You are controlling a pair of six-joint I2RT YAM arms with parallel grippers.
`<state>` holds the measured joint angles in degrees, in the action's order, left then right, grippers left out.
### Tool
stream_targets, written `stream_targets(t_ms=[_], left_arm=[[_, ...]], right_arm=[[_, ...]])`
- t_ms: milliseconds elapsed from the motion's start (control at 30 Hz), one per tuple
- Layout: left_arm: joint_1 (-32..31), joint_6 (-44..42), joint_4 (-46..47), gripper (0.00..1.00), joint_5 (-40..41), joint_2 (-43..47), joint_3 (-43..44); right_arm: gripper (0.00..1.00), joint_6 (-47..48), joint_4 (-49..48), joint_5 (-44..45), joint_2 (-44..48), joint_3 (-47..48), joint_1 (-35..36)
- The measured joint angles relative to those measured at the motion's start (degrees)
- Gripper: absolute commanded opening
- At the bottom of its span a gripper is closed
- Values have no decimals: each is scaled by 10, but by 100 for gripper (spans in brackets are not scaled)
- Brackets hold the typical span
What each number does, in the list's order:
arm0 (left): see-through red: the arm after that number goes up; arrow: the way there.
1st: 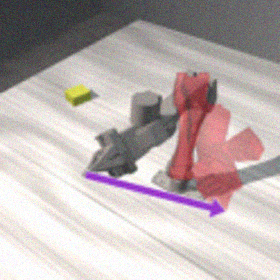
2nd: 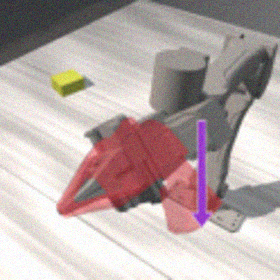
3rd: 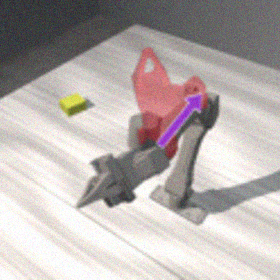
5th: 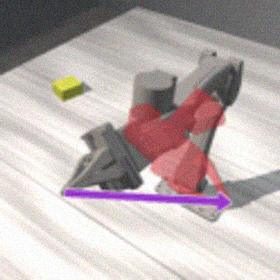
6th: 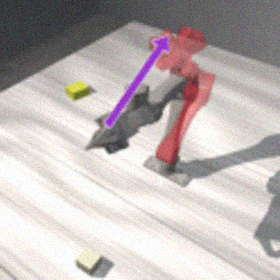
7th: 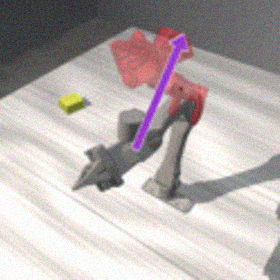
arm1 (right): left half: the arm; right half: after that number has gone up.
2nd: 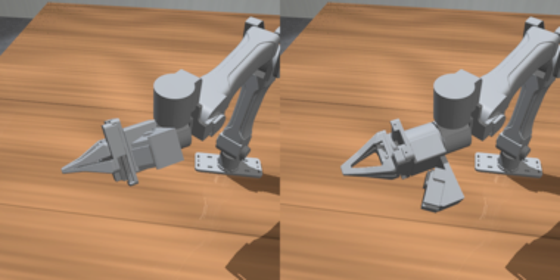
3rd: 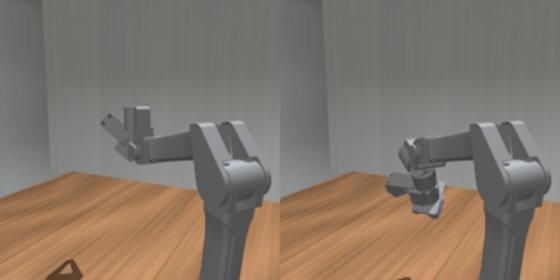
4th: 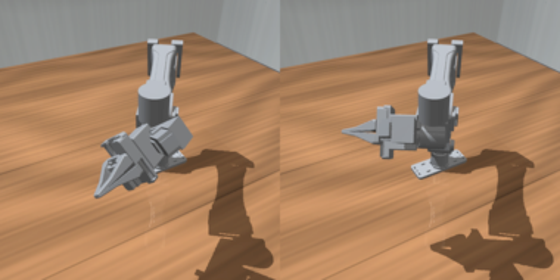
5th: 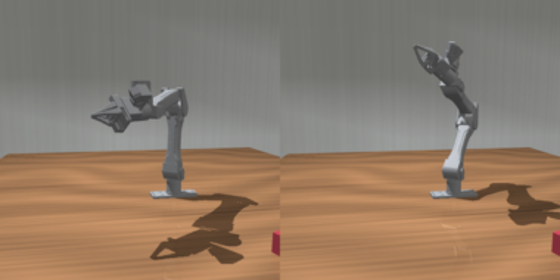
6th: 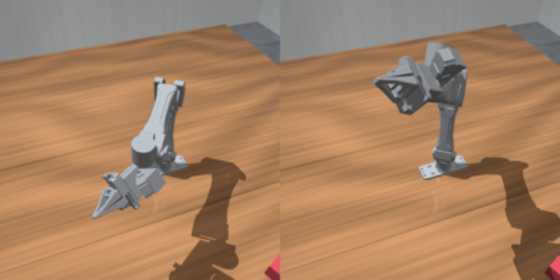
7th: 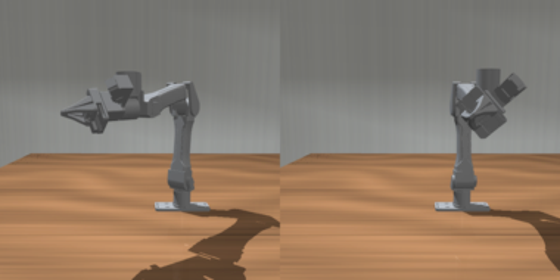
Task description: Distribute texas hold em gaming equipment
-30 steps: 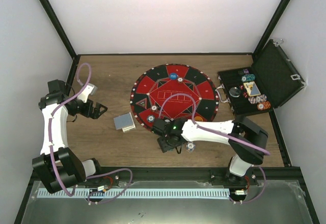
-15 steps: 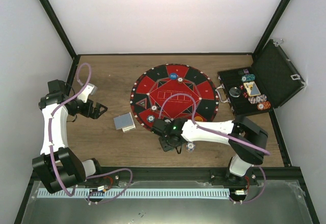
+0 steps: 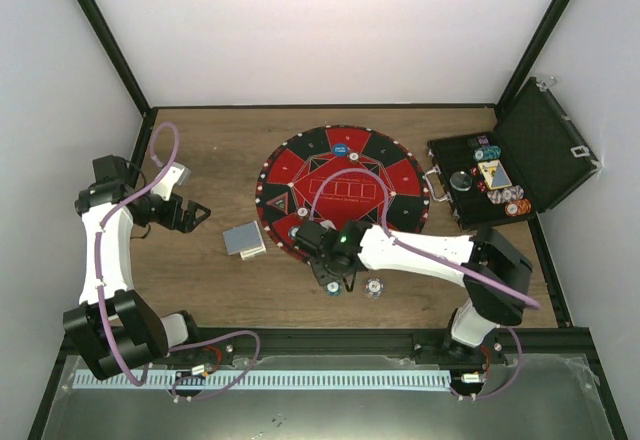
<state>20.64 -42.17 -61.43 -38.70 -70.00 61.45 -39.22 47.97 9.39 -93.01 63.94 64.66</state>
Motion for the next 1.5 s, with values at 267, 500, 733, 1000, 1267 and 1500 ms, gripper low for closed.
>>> stream_targets(t_ms=[267, 500, 733, 1000, 1267, 1500], left_arm=[[0, 0, 0, 100, 0, 0, 0], [0, 0, 0, 100, -3, 0, 1], [0, 0, 0, 100, -3, -1, 1], [0, 0, 0, 100, -3, -8, 1], [0, 0, 1, 100, -3, -11, 1], [0, -1, 5, 100, 1, -12, 1]], right_arm=[[25, 60, 8, 13, -4, 106, -107], [25, 132, -20, 17, -134, 320, -229], [24, 174, -23, 1, -334, 508, -287], [23, 189, -16, -3, -465, 583, -322], [23, 191, -23, -4, -489, 600, -340], [23, 194, -31, -3, -515, 635, -351]])
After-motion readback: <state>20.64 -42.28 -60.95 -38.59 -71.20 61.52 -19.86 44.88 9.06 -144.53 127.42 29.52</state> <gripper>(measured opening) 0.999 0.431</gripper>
